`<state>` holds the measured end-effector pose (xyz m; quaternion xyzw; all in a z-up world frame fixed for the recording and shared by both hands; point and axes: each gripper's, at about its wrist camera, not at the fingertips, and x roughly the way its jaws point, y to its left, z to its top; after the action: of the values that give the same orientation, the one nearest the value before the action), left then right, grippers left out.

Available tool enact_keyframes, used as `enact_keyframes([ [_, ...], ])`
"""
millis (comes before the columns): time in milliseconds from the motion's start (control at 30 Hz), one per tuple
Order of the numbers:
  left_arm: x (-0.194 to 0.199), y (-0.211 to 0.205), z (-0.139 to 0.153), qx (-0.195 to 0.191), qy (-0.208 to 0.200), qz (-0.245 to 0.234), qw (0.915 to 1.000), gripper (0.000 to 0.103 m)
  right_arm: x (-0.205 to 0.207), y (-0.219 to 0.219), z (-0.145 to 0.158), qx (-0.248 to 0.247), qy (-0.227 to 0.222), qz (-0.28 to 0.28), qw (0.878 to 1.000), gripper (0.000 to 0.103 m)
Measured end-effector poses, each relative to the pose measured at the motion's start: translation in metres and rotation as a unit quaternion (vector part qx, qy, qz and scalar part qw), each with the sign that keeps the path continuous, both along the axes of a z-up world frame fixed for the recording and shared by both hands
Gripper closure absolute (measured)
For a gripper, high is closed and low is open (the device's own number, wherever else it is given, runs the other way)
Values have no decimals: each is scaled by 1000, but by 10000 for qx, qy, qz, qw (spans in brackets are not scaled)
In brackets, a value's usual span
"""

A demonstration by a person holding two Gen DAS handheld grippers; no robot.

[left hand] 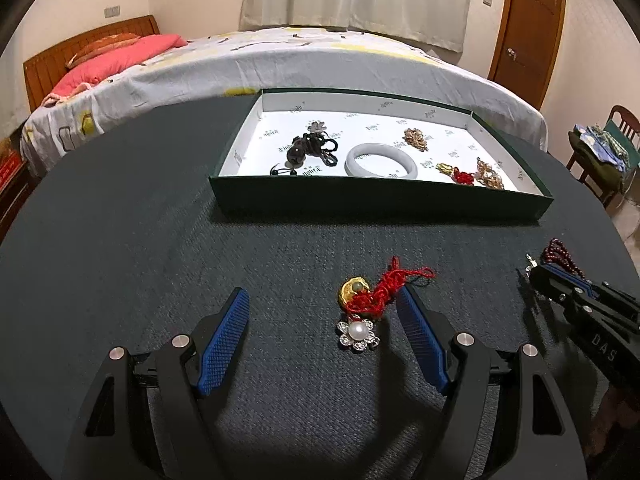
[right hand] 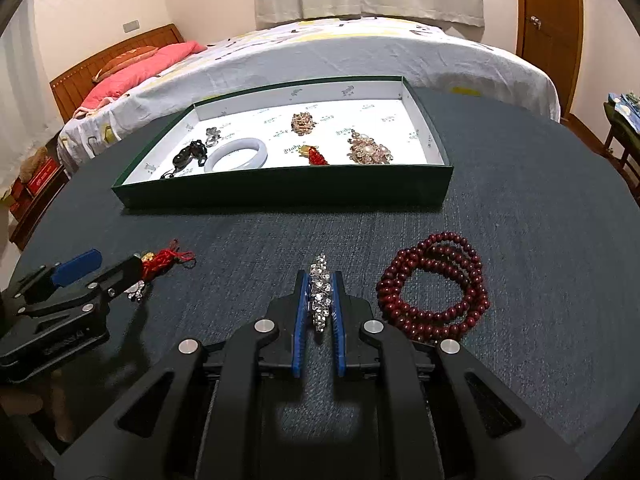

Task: Organize jewelry
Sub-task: 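Grasp the rhinestone brooch with the right tool while the left moves to the pearl flower brooch, then close the left tool on the pearl flower brooch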

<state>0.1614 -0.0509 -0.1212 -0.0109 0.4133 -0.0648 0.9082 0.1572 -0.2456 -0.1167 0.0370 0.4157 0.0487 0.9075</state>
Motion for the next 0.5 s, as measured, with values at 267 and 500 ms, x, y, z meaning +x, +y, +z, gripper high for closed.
enact_keyframes([
  [267,-6,-5,-6,13,145,-145,9998,31,-2,-1,0,103,11,16,9999,91],
  [500,-6,-6,-8,-20,192,-247,9995,52,-5,0,-2,173,43,34,9998,91],
])
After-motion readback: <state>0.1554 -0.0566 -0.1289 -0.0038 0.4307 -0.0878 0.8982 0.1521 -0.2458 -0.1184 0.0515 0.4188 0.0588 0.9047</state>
